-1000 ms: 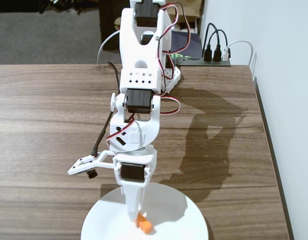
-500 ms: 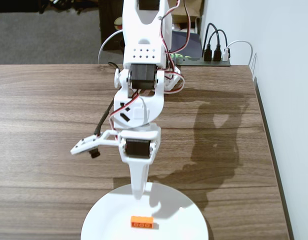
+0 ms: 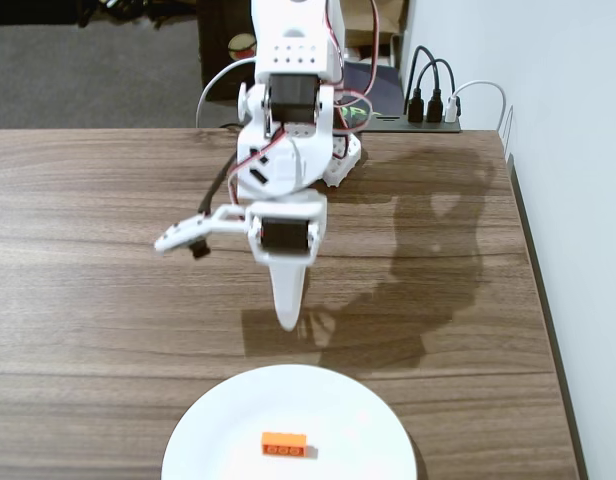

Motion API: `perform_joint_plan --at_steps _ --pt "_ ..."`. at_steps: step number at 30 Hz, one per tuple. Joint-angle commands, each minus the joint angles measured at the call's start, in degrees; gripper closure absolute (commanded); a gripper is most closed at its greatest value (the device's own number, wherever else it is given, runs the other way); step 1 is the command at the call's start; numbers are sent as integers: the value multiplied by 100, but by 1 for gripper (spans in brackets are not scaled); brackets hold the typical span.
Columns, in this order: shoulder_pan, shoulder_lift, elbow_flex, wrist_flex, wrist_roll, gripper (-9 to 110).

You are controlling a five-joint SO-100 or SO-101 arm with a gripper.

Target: Grasp a lego block and put it on the plate.

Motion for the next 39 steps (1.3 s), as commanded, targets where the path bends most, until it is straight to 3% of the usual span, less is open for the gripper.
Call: perform_joint_plan --at_steps 1,19,39 --pt "26 826 475 18 -62 101" --pt "35 4192 3059 1187 -272 101" --pt "-387 5871 3463 2505 -439 101"
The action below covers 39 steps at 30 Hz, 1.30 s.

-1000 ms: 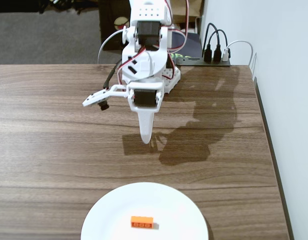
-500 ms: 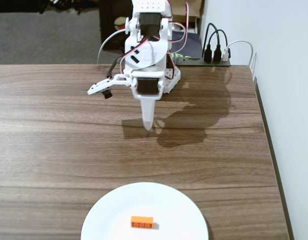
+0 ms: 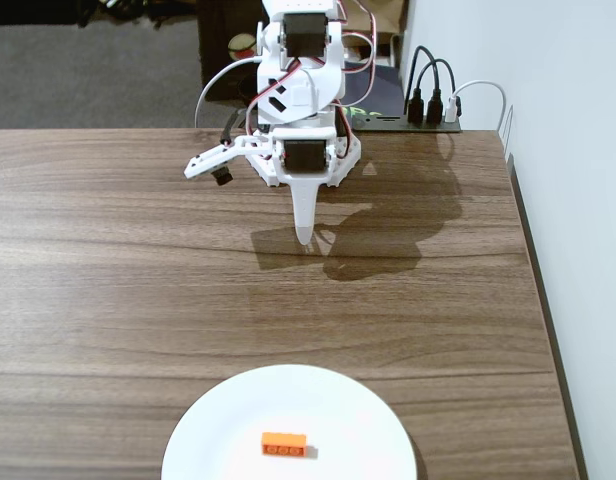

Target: Grasp a lego block and put it on the plate.

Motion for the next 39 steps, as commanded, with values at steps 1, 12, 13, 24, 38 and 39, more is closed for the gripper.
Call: perform_joint_plan --at_steps 1,12,13,24,38,39 --pt "-114 193 -18 79 -35 101" --pt "-211 1037 149 483 -88 101" --pt "-202 1107 158 519 -79 101" --pt "-70 1758 272 861 -26 101" --pt "132 1758 272 861 35 101" --pt "176 1758 272 861 53 101"
